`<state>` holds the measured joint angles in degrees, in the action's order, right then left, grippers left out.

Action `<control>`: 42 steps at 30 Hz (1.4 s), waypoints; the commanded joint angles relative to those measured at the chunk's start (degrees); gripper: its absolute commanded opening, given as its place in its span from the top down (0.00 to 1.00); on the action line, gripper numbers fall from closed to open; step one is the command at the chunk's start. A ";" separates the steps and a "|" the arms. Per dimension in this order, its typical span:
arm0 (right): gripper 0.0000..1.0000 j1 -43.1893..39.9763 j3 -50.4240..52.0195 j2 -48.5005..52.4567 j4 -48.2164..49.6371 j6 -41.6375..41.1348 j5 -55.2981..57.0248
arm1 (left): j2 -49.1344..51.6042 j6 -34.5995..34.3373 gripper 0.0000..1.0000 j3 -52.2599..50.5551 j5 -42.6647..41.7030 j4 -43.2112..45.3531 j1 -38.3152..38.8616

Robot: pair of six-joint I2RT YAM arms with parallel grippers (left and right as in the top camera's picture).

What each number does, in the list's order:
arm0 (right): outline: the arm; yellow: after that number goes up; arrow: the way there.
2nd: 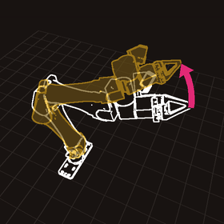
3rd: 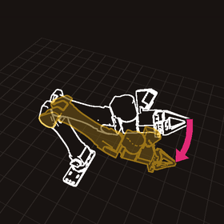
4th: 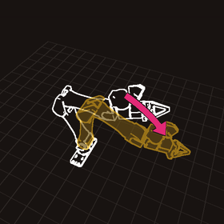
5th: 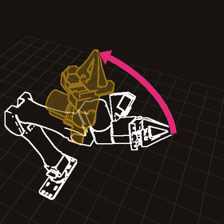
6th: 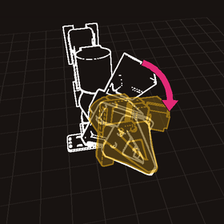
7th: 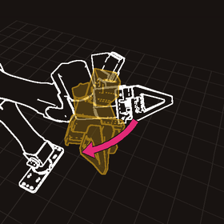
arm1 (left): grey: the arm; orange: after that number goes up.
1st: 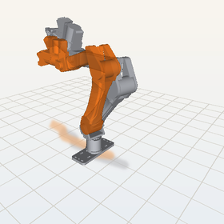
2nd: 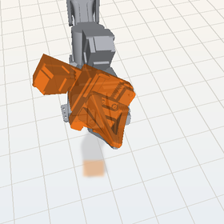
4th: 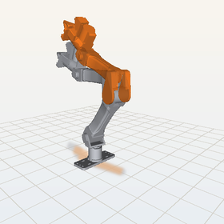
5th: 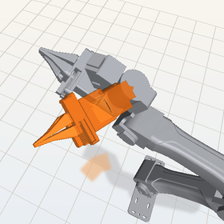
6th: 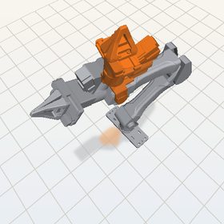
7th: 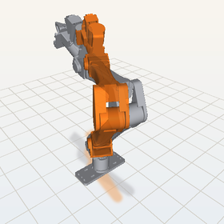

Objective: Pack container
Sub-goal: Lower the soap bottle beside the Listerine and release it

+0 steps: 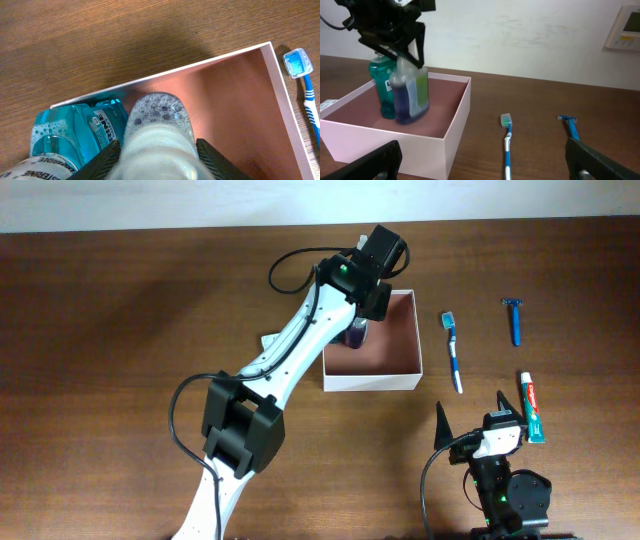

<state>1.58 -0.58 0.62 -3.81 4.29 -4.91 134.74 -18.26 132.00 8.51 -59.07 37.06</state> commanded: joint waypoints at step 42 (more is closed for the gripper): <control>0.01 -0.15 0.26 -0.42 -0.33 -0.26 0.68 | -0.72 3.13 0.99 32.92 -5.97 -37.24 -0.31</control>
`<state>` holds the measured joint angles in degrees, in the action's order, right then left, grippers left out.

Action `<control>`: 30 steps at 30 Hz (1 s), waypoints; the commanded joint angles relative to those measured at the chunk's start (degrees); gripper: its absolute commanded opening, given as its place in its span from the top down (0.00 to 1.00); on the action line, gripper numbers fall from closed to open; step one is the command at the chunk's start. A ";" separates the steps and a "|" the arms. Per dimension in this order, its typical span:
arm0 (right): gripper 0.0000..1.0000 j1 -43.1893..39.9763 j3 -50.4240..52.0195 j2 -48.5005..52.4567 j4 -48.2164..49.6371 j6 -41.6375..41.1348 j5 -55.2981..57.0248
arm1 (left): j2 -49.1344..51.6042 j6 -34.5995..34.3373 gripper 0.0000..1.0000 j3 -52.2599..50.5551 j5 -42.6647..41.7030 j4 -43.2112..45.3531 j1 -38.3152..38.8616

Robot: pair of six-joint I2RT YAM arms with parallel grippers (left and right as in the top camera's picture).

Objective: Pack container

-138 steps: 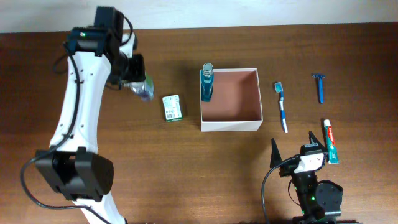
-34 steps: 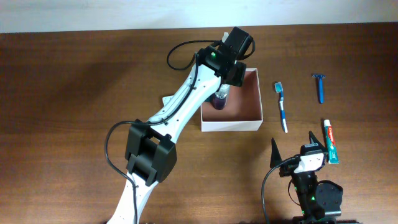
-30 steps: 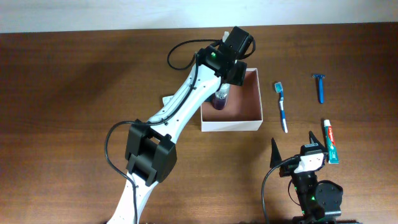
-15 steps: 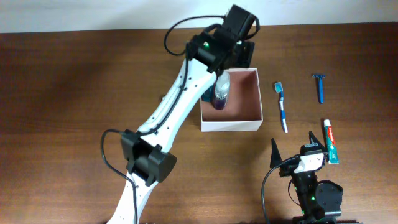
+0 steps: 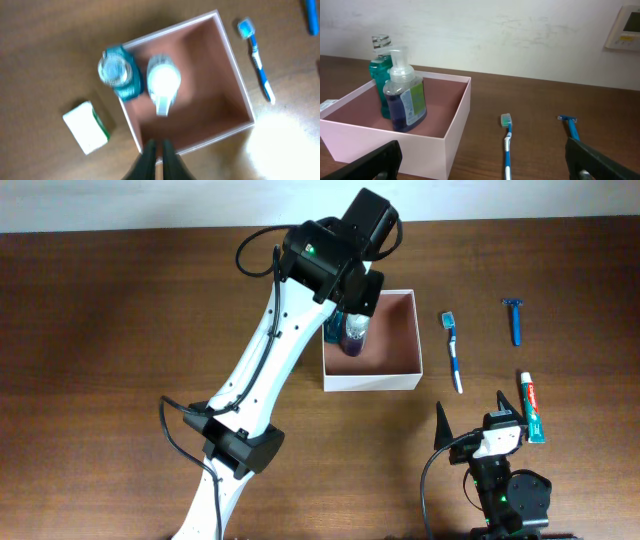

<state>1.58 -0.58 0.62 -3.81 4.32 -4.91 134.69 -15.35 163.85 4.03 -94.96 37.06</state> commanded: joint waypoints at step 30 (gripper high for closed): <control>0.02 -0.15 0.26 -0.42 -0.33 -0.28 0.68 | 11.56 10.97 0.99 -1.73 -5.31 0.26 5.44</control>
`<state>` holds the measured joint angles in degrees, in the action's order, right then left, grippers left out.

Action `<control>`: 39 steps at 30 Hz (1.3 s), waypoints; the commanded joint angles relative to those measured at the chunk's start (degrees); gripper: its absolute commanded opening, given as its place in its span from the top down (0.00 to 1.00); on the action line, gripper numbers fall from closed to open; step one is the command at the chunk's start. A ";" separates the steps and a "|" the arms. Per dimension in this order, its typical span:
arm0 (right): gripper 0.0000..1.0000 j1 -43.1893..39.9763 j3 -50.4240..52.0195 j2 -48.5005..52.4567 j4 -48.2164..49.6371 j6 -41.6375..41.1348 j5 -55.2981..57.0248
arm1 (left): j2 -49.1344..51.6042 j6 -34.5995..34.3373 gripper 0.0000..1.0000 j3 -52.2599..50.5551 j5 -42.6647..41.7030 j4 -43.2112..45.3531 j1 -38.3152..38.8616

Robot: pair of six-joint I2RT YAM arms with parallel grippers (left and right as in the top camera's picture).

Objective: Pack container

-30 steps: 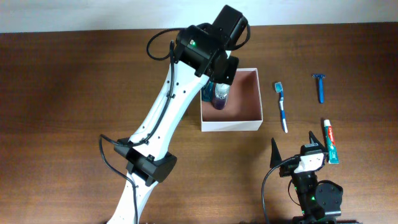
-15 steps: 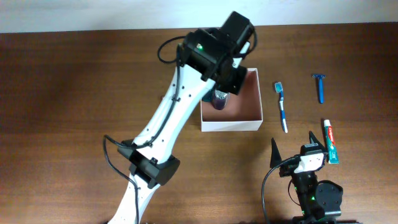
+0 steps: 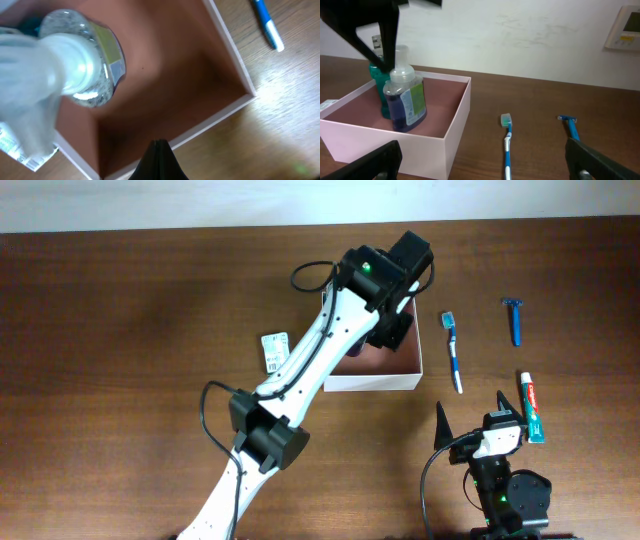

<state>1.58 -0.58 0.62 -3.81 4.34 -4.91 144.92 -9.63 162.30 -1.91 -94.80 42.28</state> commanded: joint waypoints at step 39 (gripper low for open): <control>0.02 -0.15 0.26 -0.42 -0.31 -0.31 0.68 | 7.13 6.23 0.99 -0.26 12.74 7.13 -0.04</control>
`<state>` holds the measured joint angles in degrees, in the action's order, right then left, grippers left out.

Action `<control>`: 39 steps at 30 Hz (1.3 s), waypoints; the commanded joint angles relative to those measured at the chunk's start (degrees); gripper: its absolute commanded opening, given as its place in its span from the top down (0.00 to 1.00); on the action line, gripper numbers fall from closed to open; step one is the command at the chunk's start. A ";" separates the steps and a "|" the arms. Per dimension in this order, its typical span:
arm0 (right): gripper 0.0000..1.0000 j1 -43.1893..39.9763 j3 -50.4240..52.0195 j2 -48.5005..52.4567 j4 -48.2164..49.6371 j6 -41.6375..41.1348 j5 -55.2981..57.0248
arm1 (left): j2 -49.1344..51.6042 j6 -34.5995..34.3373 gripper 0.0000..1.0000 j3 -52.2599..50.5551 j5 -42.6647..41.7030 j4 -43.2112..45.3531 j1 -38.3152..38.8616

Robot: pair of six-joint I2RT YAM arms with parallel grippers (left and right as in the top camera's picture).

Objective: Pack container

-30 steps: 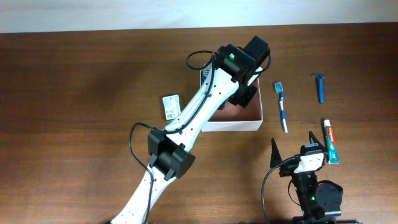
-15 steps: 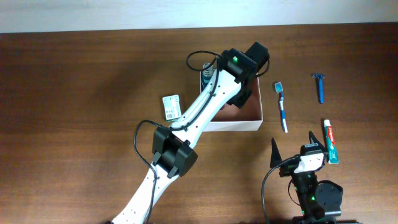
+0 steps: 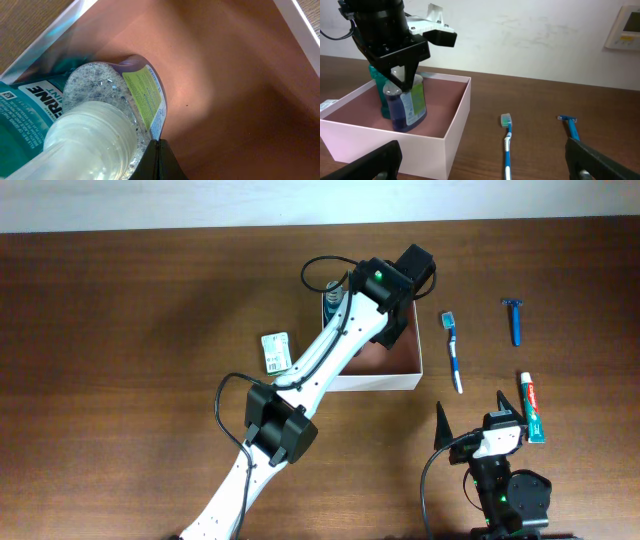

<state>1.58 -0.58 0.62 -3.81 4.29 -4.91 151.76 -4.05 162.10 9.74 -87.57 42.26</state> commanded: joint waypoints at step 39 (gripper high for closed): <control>0.02 -0.15 0.26 -0.42 -0.33 -0.26 0.68 | 0.26 0.24 0.99 0.44 3.85 -2.23 0.61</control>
<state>1.58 -0.58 0.62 -3.81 4.29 -4.91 151.76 -4.05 162.10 12.53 -89.65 42.52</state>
